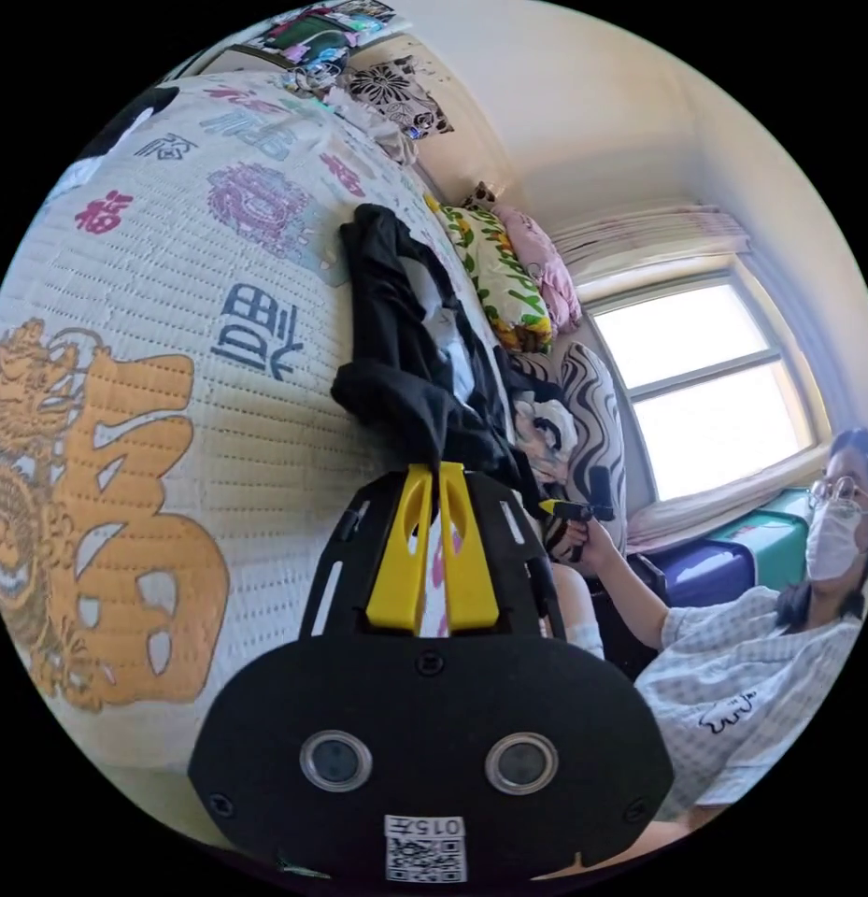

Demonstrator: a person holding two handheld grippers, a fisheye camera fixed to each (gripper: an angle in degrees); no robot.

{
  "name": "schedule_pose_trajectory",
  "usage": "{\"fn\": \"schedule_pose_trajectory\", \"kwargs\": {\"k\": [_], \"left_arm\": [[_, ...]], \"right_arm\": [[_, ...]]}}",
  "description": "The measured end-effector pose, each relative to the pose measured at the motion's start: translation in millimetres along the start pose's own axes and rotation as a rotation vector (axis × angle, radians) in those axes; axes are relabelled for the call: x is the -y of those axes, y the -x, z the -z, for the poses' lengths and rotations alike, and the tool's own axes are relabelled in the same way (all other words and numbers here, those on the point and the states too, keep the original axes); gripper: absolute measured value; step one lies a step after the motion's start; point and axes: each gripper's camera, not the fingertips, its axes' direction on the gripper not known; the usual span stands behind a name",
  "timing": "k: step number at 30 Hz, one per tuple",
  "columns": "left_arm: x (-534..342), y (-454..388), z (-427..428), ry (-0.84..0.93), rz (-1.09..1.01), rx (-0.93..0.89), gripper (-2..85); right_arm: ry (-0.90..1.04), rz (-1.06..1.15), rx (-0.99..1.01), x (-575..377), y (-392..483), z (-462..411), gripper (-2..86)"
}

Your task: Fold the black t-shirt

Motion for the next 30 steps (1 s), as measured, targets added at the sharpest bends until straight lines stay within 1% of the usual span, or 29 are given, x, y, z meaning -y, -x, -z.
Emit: {"fn": "schedule_pose_trajectory", "kwargs": {"k": [3, 5, 9, 12, 13, 14, 15, 16, 17, 18, 20, 21, 23, 24, 25, 27, 29, 30], "left_arm": [[-15.7, -6.0, 38.9, -0.003, -0.01, -0.003, -0.8], [-29.8, -5.8, 67.5, -0.004, 0.002, 0.021, -0.8], [-47.9, 6.9, 85.9, 0.049, 0.057, 0.042, -0.9], [-59.6, 16.6, 87.7, 0.11, 0.083, 0.11, -0.9], [-64.5, 21.0, 90.9, 0.1, 0.121, 0.06, -0.9], [-68.5, 21.1, 98.1, 0.06, 0.13, -0.026, -0.9], [-69.8, 20.1, 102.1, 0.048, 0.129, -0.047, -0.8], [-71.4, 17.2, 108.9, 0.048, 0.121, -0.037, -0.8], [-71.8, 15.7, 112.5, 0.071, 0.11, -0.001, -0.8], [-71.8, 16.6, 112.7, 0.084, 0.109, 0.014, -0.7], [-69.3, 31.0, 102.5, 0.121, 0.118, 0.061, -0.4], [-68.5, 36.4, 99.0, 0.116, 0.128, 0.08, -0.2], [-71.2, 55.9, 89.3, 0.027, 0.19, 0.136, 1.4], [-73.3, 59.4, 86.8, 0.013, 0.208, 0.144, 2.0], [-79.0, 64.0, 81.9, -0.01, 0.236, 0.141, 4.9], [-86.8, 61.7, 76.1, -0.029, 0.193, 0.119, 7.4], [-92.9, 52.9, 71.3, -0.021, 0.085, 0.166, 8.5], [-93.6, 51.5, 70.0, -0.019, 0.064, 0.171, 8.7]], "right_arm": [[-0.043, -0.077, 0.186, -23.8, -12.2, 24.0, 0.6], [-0.044, -0.115, 0.241, -36.9, -20.8, 33.0, 0.5], [-0.051, -0.203, 0.305, -63.1, -38.8, 36.3, 0.4], [-0.048, -0.263, 0.295, -77.8, -49.9, 33.7, 0.4], [-0.057, -0.274, 0.316, -81.2, -50.9, 34.0, 0.4], [-0.082, -0.251, 0.394, -86.9, -48.3, 37.3, 0.5], [-0.088, -0.223, 0.422, -91.4, -42.6, 42.3, 0.5], [-0.082, -0.214, 0.41, -93.4, -39.7, 44.7, 0.6], [-0.06, -0.206, 0.357, -96.7, -35.7, 48.3, 0.7], [-0.039, -0.219, 0.297, -99.2, -36.8, 49.1, 0.8], [-0.042, -0.279, 0.256, -100.5, -50.8, 45.1, 1.2], [-0.095, -0.332, 0.251, -101.8, -64.7, 42.1, 1.7], [-0.198, -0.366, 0.255, -106.0, -79.9, 37.6, 3.0], [-0.225, -0.365, 0.238, -109.1, -84.6, 33.2, 4.5], [-0.232, -0.355, 0.224, -111.0, -85.0, 31.4, 5.7], [-0.187, -0.281, 0.149, -117.0, -79.8, 24.7, 9.3], [-0.102, -0.215, 0.064, -120.1, -73.8, 18.3, 10.2], [-0.087, -0.188, 0.053, -121.2, -71.5, 16.0, 10.1]]}}
